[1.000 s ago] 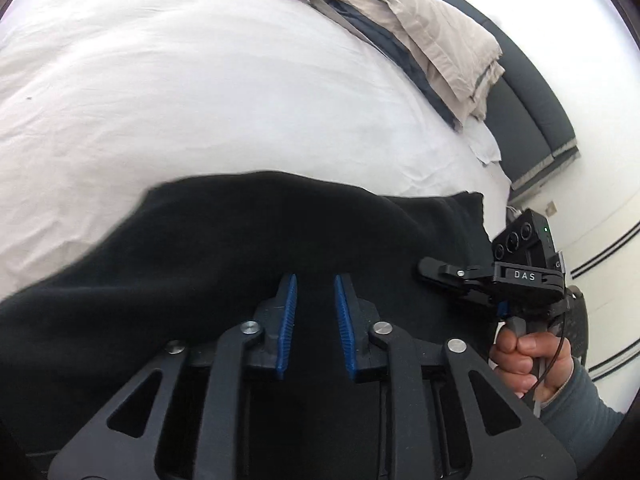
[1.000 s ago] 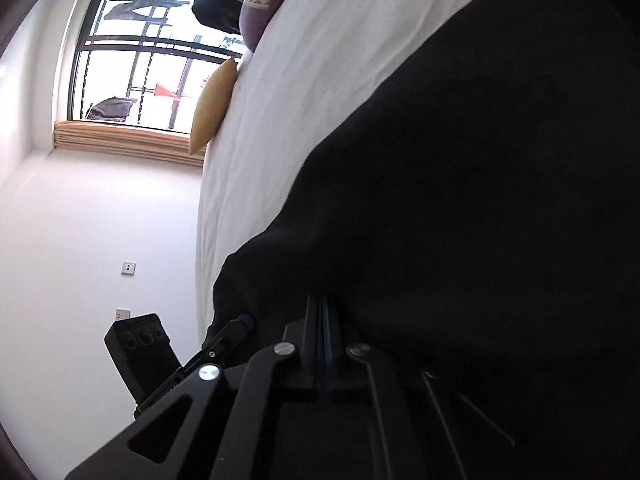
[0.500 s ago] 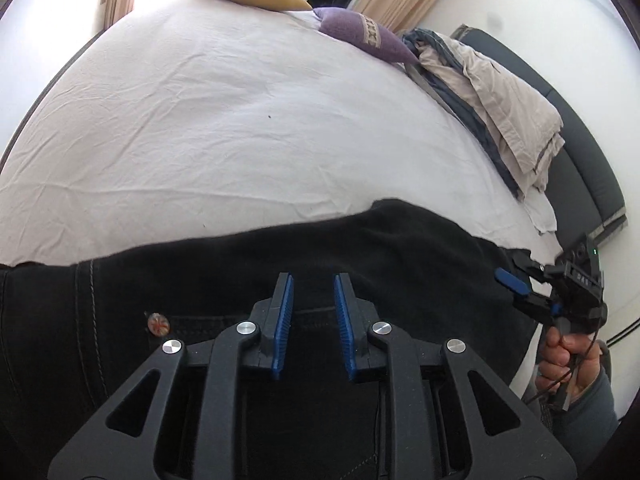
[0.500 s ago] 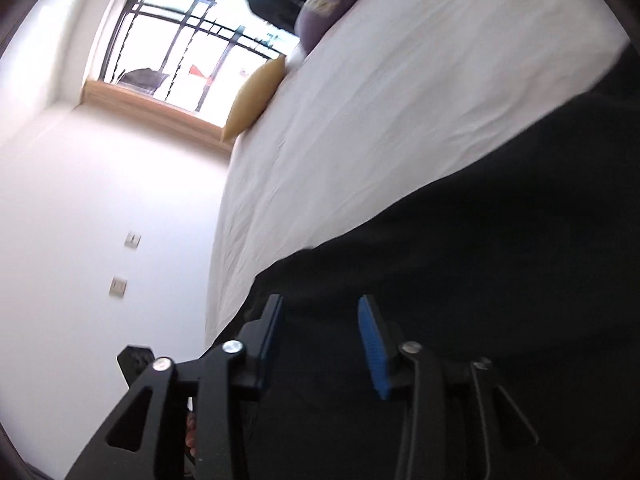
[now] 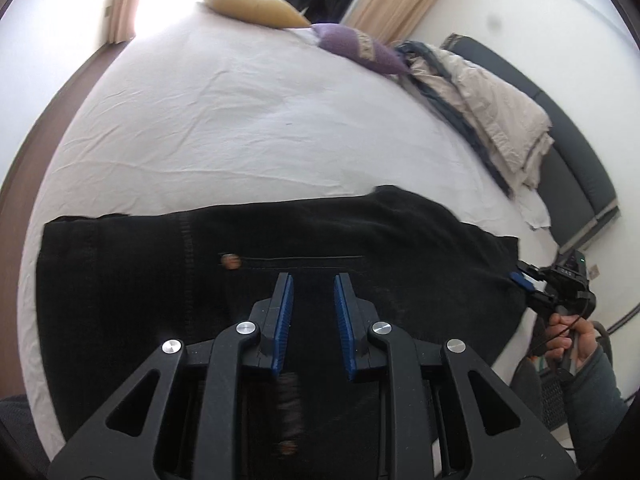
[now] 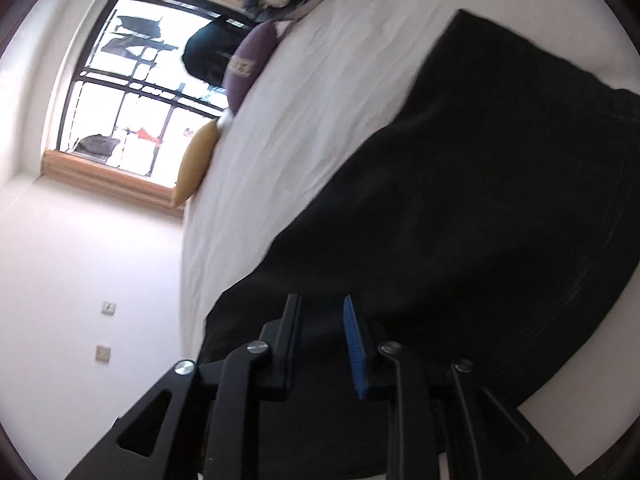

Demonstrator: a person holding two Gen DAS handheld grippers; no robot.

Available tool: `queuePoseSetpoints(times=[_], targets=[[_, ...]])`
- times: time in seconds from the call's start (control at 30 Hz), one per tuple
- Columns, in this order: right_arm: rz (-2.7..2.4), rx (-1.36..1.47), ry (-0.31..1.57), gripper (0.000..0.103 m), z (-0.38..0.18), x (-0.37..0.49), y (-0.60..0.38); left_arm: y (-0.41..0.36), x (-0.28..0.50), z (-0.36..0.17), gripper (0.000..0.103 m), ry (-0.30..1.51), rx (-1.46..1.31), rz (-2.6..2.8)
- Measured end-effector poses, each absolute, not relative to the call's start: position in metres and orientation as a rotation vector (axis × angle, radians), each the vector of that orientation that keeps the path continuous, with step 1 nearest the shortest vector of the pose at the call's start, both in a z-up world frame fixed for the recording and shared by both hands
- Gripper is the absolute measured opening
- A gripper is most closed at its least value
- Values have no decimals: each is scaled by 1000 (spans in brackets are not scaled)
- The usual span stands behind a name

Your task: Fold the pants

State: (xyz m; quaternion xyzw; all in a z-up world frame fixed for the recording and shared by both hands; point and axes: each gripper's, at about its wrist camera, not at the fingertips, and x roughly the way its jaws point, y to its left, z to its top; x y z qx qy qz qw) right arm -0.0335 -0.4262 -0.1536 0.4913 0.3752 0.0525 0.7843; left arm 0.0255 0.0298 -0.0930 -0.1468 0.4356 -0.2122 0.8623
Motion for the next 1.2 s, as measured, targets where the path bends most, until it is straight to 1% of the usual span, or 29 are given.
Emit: queuePoseSetpoints(times=[0.03,0.07,0.17,0.2,0.23,0.27,0.3,0.4,0.43,0.47,0.5,0.53,0.57,0.73,0.83,0.93,1.0,1.07,1.1,1.2], targets=[[203,1050,819,50,-149,-25,-399,17,23,-91,20,913,-297,-483],[297,1040,841,60,-148,-19,-372,5,21,-93,20,927,-276,-515],[421,1010,931,60,-167,-8,-322,-17,24,-119,20,1004,-203,-490],[390,1027,949,52,-179,-8,-324,-14,26,-130,20,1035,-204,-466],[367,1085,943,41,-191,-11,-334,-7,27,-136,20,1038,-237,-483],[348,1150,931,24,-200,-16,-349,1,28,-139,20,1031,-270,-499],[304,1178,913,18,-205,-25,-369,8,29,-139,20,1028,-271,-484],[80,1215,791,18,-203,-67,-444,24,30,-138,20,1025,-282,-442],[-7,1254,740,20,-201,-85,-472,26,31,-138,20,1028,-296,-438],[-94,1274,683,29,-197,-105,-496,27,34,-139,20,1031,-295,-429],[-151,1292,605,46,-190,-124,-517,27,35,-138,20,1034,-286,-417],[-195,1311,536,57,-186,-141,-533,23,34,-134,20,1041,-270,-392],[-239,1326,496,71,-184,-154,-545,20,34,-128,20,1037,-265,-388],[-291,1435,451,73,-207,-167,-579,-35,49,-97,20,982,-238,-519],[-235,1494,434,73,-220,-158,-584,-74,60,-95,20,988,-234,-590],[-219,1454,469,72,-213,-149,-582,-118,72,-105,20,1025,-211,-651],[-210,1480,457,72,-216,-149,-585,-142,78,-118,20,1071,-176,-672],[-201,1521,435,70,-221,-159,-589,-149,80,-132,20,1109,-147,-643],[-200,1524,438,68,-222,-158,-589,-147,81,-138,20,1112,-169,-644],[-192,1503,453,68,-221,-154,-589,-131,81,-151,20,1113,-245,-676]])
